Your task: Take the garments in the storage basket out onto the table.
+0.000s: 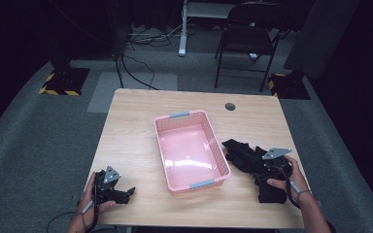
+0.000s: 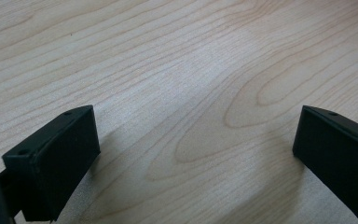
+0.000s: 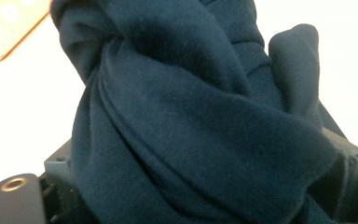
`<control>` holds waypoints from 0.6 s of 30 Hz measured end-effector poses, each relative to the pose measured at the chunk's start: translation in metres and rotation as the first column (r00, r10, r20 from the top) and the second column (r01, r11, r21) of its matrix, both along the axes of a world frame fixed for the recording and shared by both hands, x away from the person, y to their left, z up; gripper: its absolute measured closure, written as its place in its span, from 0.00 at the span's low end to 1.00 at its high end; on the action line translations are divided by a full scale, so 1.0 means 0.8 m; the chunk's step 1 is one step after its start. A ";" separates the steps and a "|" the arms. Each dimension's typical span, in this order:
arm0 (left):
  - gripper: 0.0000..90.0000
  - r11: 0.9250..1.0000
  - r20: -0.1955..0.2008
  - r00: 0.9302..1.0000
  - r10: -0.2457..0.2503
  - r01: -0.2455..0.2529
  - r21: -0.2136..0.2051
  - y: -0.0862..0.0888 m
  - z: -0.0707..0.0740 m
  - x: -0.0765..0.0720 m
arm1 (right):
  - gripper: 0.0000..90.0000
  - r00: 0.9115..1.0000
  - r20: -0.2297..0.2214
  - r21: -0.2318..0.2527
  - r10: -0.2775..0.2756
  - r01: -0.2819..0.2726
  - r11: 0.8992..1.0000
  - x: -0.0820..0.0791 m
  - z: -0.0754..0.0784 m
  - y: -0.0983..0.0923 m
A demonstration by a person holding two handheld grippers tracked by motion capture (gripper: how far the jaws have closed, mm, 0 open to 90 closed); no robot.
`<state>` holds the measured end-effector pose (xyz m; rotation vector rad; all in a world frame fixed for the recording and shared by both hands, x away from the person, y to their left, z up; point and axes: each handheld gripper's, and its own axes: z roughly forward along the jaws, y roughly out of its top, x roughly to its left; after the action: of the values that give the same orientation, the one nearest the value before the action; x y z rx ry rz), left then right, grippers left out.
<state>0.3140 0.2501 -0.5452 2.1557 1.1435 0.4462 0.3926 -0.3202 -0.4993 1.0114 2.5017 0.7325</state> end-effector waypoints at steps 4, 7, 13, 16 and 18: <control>0.00 1.000 0.001 1.000 0.001 -0.001 -0.001 0.000 0.000 0.000 | 0.05 1.000 0.019 0.011 -0.005 0.005 1.000 -0.002 0.001 0.000; 0.00 1.000 0.001 1.000 0.001 -0.001 -0.001 0.000 0.000 0.000 | 0.04 1.000 0.029 0.021 0.000 -0.001 1.000 -0.003 0.003 0.001; 0.00 1.000 0.000 1.000 0.000 0.000 0.000 0.000 0.000 0.000 | 0.03 0.998 0.061 0.009 -0.001 0.001 1.000 -0.005 0.008 0.005; 0.00 1.000 0.001 1.000 0.001 -0.001 0.000 0.000 0.000 0.000 | 0.03 0.997 0.077 0.012 0.005 -0.006 1.000 -0.007 0.012 0.007; 0.00 1.000 0.000 1.000 0.000 0.000 0.000 0.000 0.000 0.000 | 0.03 0.996 0.084 0.006 0.008 -0.009 1.000 -0.008 0.014 0.008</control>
<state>0.3140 0.2501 -0.5452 2.1553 1.1437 0.4467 0.3862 -0.3141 -0.4878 0.9525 2.4350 0.7699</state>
